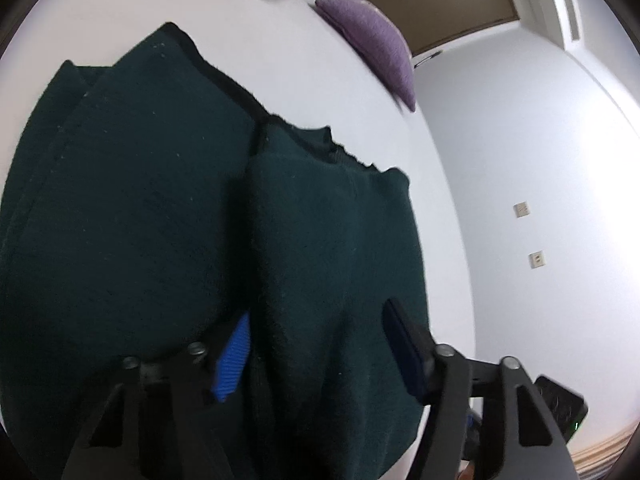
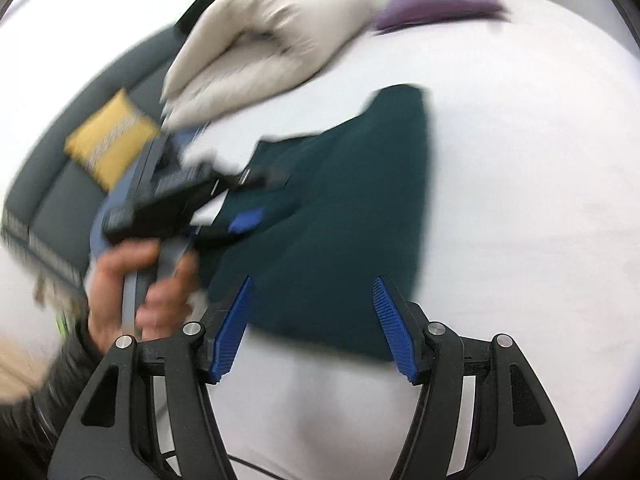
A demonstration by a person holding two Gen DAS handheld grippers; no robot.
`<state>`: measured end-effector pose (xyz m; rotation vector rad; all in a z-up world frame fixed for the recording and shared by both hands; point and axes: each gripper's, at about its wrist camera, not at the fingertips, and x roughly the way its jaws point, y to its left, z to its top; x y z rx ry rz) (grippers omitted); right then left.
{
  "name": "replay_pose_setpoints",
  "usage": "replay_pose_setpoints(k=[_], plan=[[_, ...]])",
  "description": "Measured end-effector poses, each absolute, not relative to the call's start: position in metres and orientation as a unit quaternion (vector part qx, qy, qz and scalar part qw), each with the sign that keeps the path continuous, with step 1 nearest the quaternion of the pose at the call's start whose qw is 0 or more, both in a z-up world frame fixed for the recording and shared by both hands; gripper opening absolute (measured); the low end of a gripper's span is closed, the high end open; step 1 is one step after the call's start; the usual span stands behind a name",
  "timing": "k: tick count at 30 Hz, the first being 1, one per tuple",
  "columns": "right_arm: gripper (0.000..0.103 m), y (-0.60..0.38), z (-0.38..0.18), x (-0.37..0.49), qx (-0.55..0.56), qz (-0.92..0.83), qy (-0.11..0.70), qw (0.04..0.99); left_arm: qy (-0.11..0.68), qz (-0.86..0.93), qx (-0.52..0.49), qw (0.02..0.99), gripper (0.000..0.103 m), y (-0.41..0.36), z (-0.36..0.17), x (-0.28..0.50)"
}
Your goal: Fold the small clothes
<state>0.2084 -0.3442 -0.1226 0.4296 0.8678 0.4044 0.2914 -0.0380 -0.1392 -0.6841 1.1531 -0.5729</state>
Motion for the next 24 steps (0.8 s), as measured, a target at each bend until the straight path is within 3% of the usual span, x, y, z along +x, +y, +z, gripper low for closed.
replay_pose_setpoints(k=[4, 7, 24], plan=[[0.060, -0.370, -0.131, 0.211, 0.231, 0.169, 0.402, 0.870, 0.543, -0.261, -0.329, 0.727, 0.027, -0.039, -0.146, 0.298], [0.060, -0.374, -0.134, 0.212, 0.246, 0.167, 0.392, 0.871, 0.545, -0.266, -0.329, 0.724, 0.018, -0.040, -0.148, 0.294], [0.060, -0.313, -0.129, 0.250, 0.152, 0.148, 0.375, 0.902, 0.488, -0.264, -0.301, 0.776, 0.014, 0.025, -0.091, 0.285]])
